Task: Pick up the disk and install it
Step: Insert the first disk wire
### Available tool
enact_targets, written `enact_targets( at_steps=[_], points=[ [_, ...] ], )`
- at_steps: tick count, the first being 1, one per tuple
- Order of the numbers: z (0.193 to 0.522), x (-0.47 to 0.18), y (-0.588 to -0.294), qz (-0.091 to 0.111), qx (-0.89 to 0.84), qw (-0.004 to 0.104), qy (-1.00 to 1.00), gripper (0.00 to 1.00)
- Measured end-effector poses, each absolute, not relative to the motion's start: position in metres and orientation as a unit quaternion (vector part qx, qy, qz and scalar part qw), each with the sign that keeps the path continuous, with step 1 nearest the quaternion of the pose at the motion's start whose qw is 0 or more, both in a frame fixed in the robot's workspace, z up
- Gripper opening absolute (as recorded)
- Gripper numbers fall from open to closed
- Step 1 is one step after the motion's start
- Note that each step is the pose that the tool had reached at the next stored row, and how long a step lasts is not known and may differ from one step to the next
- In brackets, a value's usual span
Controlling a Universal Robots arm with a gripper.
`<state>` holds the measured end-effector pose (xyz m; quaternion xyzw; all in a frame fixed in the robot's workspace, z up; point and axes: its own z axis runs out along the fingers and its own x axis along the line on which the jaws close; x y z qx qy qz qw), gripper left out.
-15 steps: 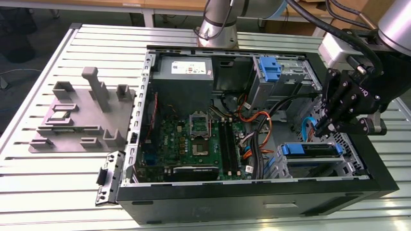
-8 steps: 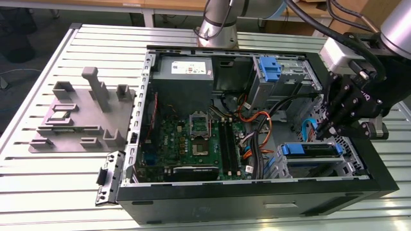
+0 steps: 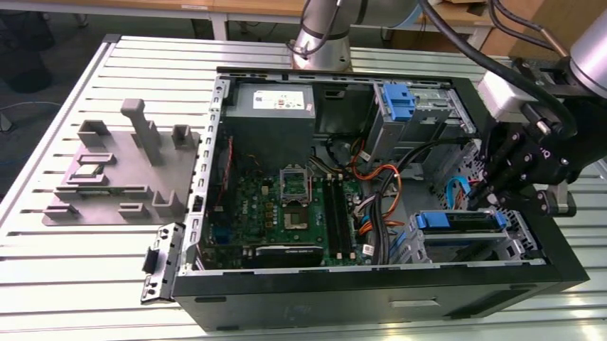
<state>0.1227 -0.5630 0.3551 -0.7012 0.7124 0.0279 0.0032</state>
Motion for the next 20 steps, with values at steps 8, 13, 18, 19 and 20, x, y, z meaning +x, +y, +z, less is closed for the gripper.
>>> enact_targets(
  at_steps=[8,13,18,19,20],
  points=[
    [0.3530,0.1211,-0.5691,0.052,-0.701,0.027,0.711,0.16],
    [0.3480,0.1198,-0.5727,0.054,-0.701,0.029,0.711,0.16],
    [0.3474,0.1193,-0.5731,0.054,-0.701,0.029,0.711,0.16],
    [0.3471,0.1189,-0.5731,0.053,-0.701,0.030,0.711,0.16],
    [0.3467,0.1184,-0.5732,0.052,-0.701,0.031,0.710,0.16]
  ],
)
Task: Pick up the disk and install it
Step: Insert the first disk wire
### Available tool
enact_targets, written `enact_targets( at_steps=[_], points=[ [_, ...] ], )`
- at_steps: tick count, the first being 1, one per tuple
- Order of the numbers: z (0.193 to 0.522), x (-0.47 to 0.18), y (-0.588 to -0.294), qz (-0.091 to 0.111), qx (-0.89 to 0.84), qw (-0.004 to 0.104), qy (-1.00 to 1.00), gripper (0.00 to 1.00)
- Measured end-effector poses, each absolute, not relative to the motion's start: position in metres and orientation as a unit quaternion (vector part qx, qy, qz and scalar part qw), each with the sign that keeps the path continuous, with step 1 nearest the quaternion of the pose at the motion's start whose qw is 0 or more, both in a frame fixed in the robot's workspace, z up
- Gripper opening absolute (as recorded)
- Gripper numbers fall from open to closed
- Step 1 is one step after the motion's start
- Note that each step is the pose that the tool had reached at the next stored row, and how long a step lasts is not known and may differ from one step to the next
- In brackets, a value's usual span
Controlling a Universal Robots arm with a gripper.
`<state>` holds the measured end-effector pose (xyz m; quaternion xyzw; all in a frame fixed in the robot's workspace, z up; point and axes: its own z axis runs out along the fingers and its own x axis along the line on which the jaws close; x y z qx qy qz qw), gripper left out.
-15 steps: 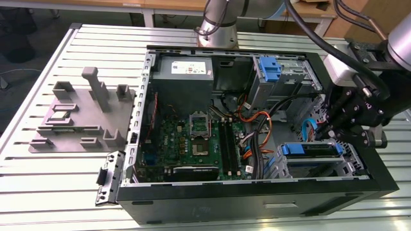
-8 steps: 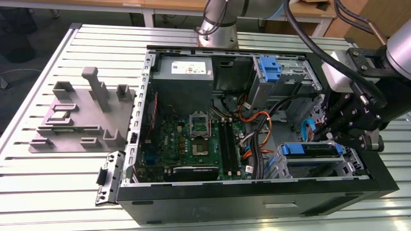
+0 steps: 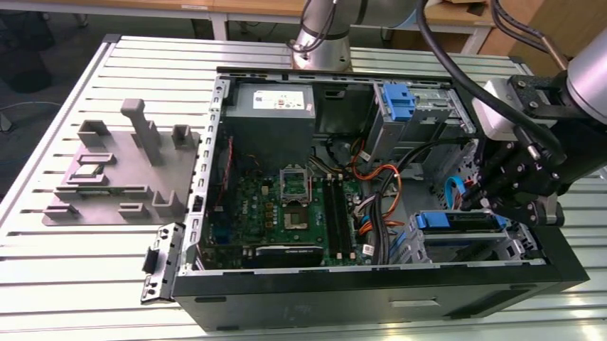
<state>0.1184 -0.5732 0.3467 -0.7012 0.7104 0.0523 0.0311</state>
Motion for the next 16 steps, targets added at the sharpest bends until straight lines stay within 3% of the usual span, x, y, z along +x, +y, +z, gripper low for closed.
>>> enact_targets(
  at_steps=[8,16],
  points=[
    [0.3444,0.1160,-0.5735,0.040,-0.706,0.045,0.706,0.16],
    [0.3430,0.1158,-0.5746,0.037,-0.707,0.047,0.705,0.16]
  ],
)
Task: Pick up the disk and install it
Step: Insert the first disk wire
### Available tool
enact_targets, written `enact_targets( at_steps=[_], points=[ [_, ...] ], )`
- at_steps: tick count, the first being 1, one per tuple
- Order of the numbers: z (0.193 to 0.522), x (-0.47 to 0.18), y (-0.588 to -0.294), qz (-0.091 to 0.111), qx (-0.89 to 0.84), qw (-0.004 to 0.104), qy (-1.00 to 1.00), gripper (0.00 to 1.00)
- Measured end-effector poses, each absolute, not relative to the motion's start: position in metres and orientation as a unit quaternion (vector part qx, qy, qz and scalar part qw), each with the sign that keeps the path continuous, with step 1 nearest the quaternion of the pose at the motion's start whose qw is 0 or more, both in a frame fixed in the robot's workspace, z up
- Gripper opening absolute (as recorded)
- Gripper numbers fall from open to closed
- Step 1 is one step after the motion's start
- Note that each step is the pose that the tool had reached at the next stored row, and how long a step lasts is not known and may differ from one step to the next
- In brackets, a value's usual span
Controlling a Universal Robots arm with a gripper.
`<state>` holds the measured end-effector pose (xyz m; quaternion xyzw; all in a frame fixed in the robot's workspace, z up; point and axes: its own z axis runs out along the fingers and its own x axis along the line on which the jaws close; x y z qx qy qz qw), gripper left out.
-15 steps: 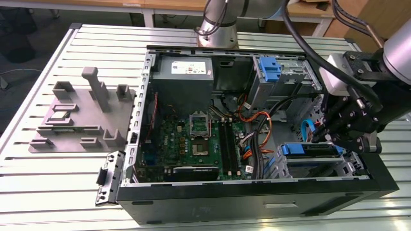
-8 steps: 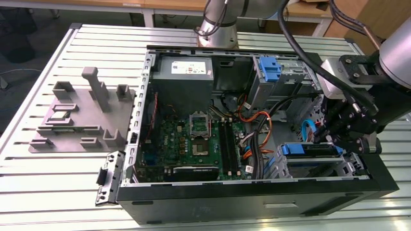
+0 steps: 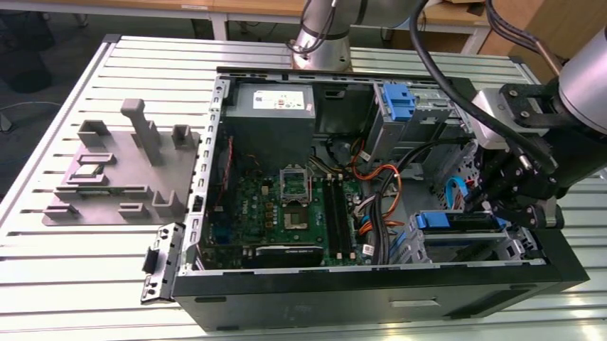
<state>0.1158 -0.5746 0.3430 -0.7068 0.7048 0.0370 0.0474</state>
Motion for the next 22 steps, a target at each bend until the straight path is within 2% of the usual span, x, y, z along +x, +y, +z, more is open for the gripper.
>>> enact_targets(
  at_steps=[22],
  points=[
    [0.3386,0.1124,-0.5779,0.036,-0.707,0.048,0.704,0.16]
  ],
)
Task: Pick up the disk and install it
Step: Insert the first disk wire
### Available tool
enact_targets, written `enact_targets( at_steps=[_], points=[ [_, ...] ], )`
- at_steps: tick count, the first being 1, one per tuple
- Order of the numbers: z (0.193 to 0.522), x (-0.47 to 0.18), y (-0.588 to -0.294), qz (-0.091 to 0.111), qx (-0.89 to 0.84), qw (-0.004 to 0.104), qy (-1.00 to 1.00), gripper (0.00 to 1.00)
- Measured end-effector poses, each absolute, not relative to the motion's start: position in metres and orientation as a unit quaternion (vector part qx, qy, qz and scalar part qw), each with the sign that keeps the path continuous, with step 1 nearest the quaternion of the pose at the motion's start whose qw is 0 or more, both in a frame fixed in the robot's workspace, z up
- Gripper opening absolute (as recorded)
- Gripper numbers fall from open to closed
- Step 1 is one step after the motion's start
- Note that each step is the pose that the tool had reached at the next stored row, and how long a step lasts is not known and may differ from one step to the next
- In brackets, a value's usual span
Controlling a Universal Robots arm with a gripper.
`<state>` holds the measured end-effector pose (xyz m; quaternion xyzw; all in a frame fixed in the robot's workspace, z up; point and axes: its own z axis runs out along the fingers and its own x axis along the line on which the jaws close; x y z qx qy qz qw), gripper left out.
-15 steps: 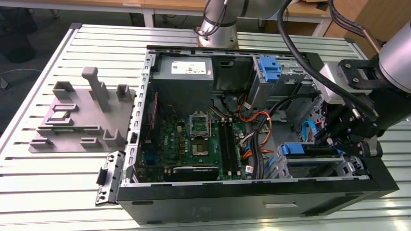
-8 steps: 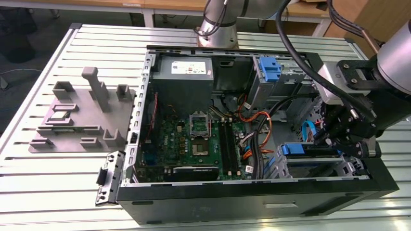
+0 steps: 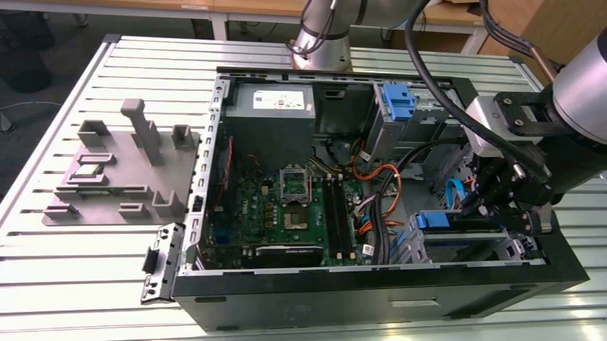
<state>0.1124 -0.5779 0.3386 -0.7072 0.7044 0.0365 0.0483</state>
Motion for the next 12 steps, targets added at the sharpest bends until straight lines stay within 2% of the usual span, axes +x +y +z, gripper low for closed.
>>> enact_targets(
  at_steps=[12],
  points=[
    [0.3368,0.1124,-0.5779,0.037,-0.707,0.048,0.704,0.16]
  ],
)
